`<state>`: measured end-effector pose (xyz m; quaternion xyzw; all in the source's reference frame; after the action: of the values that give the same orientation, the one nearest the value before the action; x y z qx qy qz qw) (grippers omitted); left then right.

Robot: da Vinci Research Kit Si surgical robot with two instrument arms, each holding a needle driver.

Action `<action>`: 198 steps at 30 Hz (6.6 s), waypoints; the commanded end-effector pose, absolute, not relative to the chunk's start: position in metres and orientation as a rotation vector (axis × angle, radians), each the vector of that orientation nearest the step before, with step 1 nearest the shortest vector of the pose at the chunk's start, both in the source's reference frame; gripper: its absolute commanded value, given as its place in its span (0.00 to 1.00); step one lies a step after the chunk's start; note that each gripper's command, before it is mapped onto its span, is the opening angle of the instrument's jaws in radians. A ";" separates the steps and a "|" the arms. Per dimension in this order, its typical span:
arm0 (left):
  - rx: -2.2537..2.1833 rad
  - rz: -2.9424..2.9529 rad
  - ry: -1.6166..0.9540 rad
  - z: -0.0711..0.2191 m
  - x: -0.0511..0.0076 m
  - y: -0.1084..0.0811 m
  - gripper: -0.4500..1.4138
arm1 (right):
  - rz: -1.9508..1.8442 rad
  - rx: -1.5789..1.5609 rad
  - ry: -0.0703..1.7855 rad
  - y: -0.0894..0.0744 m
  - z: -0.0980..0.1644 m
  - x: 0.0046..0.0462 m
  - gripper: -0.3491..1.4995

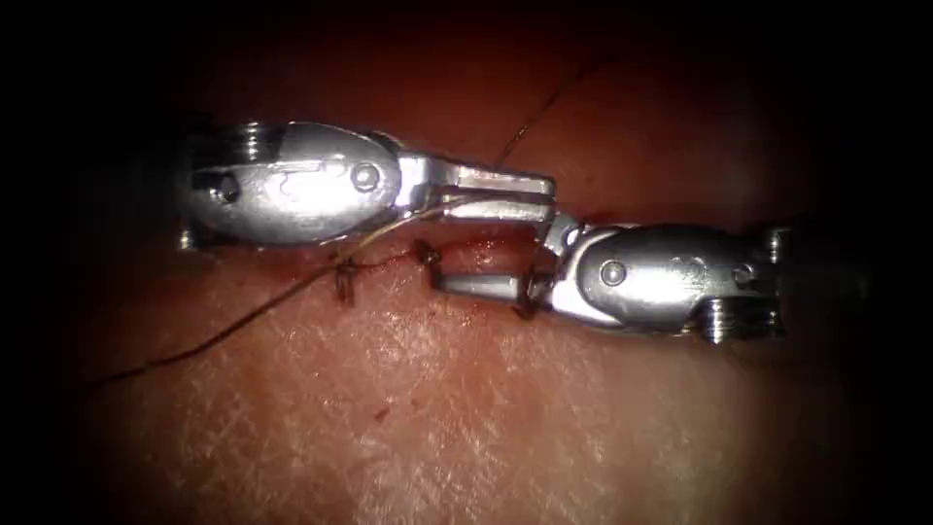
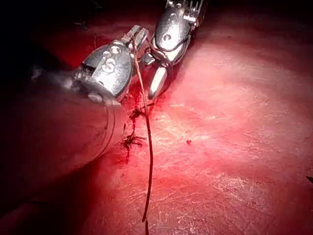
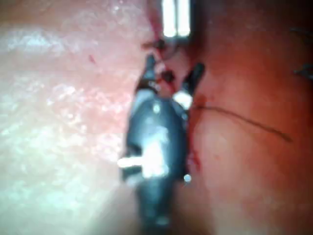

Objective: Wound Closure

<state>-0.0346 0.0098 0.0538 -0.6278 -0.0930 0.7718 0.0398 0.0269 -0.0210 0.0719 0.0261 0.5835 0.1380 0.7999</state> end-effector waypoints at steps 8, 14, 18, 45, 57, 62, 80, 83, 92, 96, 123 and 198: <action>-1.893 2.386 -0.286 0.059 -0.0338 0.012 0.00 | 0.233 0.105 1.285 -0.022 0.072 0.0281 0.63; -1.848 2.386 -0.310 0.064 -0.0335 0.011 0.00 | 0.216 0.118 1.326 -0.022 0.072 0.0280 0.58; -1.850 2.383 -0.330 0.066 -0.0334 0.010 0.00 | 0.210 0.112 1.378 -0.022 0.072 0.0280 0.57; -1.867 2.380 -0.359 0.062 -0.0327 0.005 0.00 | 0.468 -0.026 1.439 -0.021 0.073 0.0258 0.42; -1.863 2.384 -0.355 0.063 -0.0335 0.004 0.00 | 0.671 -0.018 1.328 -0.020 0.074 0.0255 0.41; -1.865 2.386 -0.355 0.063 -0.0336 0.004 0.00 | 0.714 -0.013 1.280 -0.019 0.074 0.0253 0.42; -1.862 2.381 -0.360 0.063 -0.0337 0.004 0.00 | 0.847 0.058 1.025 -0.018 0.077 0.0285 0.45; -1.863 2.381 -0.361 0.063 -0.0336 0.004 0.00 | 0.853 0.077 0.983 -0.018 0.077 0.0293 0.45; -1.863 2.382 -0.369 0.063 -0.0333 0.004 0.00 | 0.885 0.119 0.932 -0.019 0.078 0.0293 0.41; -1.864 2.381 -0.370 0.063 -0.0332 0.004 0.00 | 0.886 0.130 0.916 -0.019 0.078 0.0290 0.33; -1.863 2.379 -0.372 0.062 -0.0333 0.004 0.00 | 0.898 0.140 0.783 -0.018 0.081 0.0297 0.30; -1.544 2.311 -0.081 0.071 -0.0291 0.037 0.00 | 0.795 0.053 0.916 -0.029 0.071 0.0246 0.00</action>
<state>-0.0285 0.0368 0.0708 -0.5457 -0.0278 0.8176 0.1814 0.0239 -0.0281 0.0705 0.0224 0.4304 0.3721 0.8221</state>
